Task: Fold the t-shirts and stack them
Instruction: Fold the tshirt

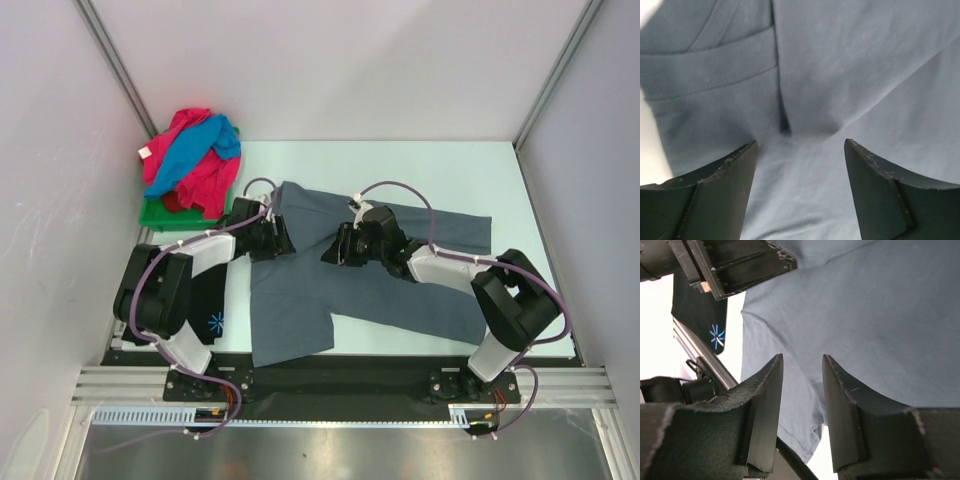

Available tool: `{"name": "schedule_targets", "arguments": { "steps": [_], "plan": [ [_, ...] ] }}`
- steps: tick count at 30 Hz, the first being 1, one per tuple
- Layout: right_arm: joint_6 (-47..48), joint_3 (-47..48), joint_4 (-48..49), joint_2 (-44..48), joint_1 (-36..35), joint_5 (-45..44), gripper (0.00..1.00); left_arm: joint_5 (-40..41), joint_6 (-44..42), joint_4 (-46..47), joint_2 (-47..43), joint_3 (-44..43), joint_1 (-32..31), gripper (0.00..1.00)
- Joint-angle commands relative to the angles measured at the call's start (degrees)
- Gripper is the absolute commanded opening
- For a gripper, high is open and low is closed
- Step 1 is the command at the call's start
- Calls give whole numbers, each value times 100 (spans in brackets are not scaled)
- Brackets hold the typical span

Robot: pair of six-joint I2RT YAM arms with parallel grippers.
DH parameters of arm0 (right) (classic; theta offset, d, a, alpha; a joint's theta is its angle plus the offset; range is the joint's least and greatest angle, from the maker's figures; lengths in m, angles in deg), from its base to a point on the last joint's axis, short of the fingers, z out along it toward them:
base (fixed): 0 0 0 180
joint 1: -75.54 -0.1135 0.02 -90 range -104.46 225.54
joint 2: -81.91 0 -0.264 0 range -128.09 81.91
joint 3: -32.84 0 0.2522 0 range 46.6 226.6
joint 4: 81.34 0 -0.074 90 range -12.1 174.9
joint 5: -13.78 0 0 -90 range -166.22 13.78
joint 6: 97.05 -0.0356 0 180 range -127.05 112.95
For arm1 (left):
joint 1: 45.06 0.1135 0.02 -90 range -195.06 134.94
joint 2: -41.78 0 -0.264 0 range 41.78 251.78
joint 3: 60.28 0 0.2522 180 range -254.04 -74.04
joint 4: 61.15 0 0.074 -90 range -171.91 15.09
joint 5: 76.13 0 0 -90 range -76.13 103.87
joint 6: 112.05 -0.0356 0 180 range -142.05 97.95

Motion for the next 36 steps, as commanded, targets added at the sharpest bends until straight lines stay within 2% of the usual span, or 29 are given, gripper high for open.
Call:
{"name": "schedule_targets", "arguments": {
  "steps": [1,2,3,5,6,8,9,10,12,13,17,22,26,33,36],
  "plan": [
    [-43,-53,315,188,22,-238,42,-380,193,475,128,-136,-10,71],
    [44,-62,280,206,31,-273,41,-494,272,589,146,-144,-1,64],
    [71,-62,253,189,40,-299,41,-539,298,616,146,-170,-1,52],
    [80,-70,244,119,84,-282,41,-505,343,651,85,-275,8,40],
    [54,-79,261,92,101,-273,41,-426,360,651,41,-311,25,30],
    [27,-106,393,48,110,-291,41,-425,360,686,-21,-520,43,22],
    [10,-106,437,-22,110,-326,41,-495,343,678,-4,-618,60,6],
    [-42,-97,516,-57,128,-361,40,-539,360,617,31,-723,78,0],
    [-139,-123,630,-154,137,-483,39,-592,369,616,93,-1013,113,0],
    [-244,-115,779,-206,171,-502,34,-601,378,668,93,-1101,131,0],
    [-490,-71,1122,-470,242,-572,27,-636,483,836,163,-1645,245,0],
    [-772,201,1482,-1075,374,-546,19,-970,676,993,857,-2428,429,0],
    [-1315,535,1921,-1707,409,-641,20,-1198,887,1126,1428,-2911,544,1],
    [-2318,861,2888,-2535,400,-1011,24,-1453,1037,1346,1745,-3097,693,1],
    [-2504,984,2959,-2755,348,-1388,25,-1462,1046,1346,1824,-3115,728,0]
  ]
}}
